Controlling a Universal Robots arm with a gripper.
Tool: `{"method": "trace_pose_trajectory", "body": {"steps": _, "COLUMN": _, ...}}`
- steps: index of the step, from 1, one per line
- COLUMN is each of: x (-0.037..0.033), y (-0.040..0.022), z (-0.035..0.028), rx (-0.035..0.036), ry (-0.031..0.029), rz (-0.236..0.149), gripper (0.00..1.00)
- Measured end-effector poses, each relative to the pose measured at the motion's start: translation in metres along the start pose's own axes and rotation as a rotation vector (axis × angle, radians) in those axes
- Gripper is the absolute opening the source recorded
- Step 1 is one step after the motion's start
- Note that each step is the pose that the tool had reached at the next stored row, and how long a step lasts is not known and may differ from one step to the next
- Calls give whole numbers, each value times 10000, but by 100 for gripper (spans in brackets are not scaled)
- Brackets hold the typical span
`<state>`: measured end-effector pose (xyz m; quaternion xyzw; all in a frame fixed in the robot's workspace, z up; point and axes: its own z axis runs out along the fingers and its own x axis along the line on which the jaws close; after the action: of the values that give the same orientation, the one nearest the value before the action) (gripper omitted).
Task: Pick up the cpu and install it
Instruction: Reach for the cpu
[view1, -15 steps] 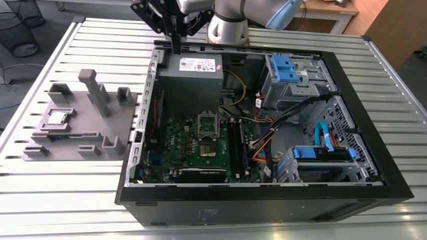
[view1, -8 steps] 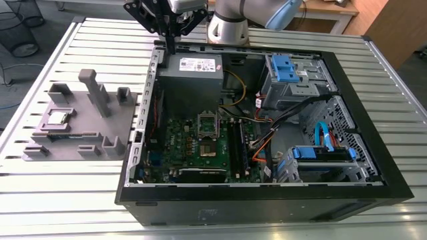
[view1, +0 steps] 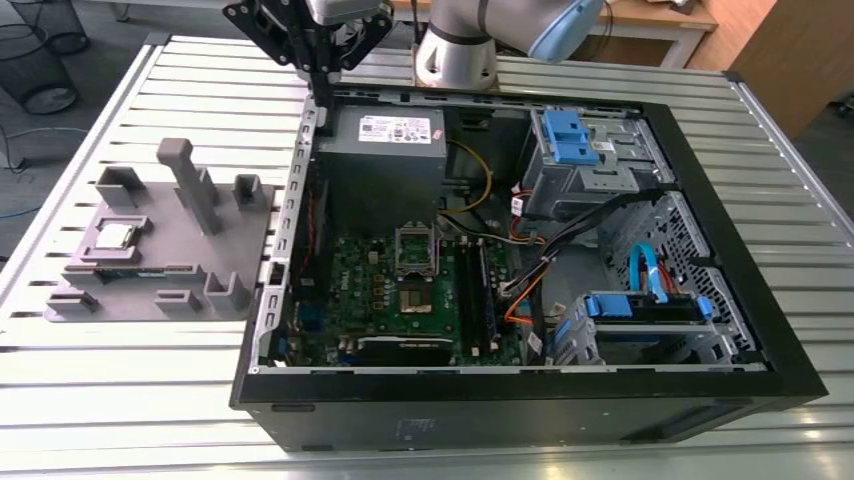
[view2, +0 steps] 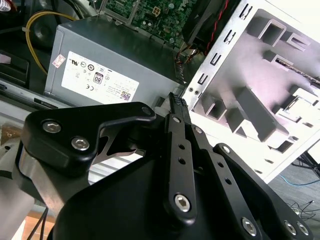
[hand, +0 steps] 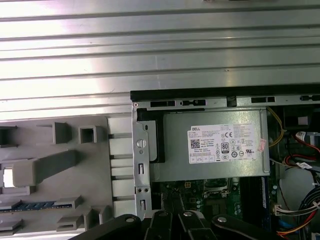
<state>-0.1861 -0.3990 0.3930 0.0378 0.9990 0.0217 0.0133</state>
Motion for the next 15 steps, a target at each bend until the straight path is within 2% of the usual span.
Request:
{"method": "trace_pose_trajectory", "body": {"steps": 6, "x": 21, "y": -2, "z": 0, "rx": 1, "ry": 0, "rz": 0, "gripper": 11}}
{"method": "trace_pose_trajectory", "body": {"steps": 15, "x": 140, "y": -11, "z": 2, "rx": -1, "ry": -17, "rz": -1, "gripper": 11}}
